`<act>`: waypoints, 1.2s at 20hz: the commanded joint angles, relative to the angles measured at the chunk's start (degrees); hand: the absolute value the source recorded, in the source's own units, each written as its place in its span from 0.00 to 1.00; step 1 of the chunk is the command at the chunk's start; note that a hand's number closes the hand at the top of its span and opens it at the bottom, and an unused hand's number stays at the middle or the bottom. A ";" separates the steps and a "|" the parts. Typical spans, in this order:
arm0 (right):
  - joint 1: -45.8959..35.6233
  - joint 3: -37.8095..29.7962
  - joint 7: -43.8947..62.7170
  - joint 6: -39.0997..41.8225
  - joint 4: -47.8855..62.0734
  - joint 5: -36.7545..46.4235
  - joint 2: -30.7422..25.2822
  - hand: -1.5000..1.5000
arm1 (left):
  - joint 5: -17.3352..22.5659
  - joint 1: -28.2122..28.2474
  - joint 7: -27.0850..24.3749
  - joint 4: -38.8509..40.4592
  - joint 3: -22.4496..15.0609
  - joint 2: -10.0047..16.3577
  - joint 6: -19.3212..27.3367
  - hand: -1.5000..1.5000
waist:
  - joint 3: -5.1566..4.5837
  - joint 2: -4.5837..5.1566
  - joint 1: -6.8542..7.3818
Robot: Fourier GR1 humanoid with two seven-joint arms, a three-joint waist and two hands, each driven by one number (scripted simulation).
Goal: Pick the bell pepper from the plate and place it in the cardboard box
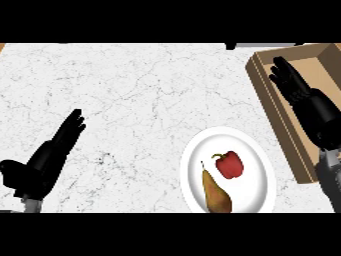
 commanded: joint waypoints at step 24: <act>3.66 -3.39 -38.71 24.32 25.33 16.18 -23.63 0.00 | 1.58 -7.12 5.56 0.75 8.08 -7.32 9.90 0.50 | 0.76 -1.88 1.37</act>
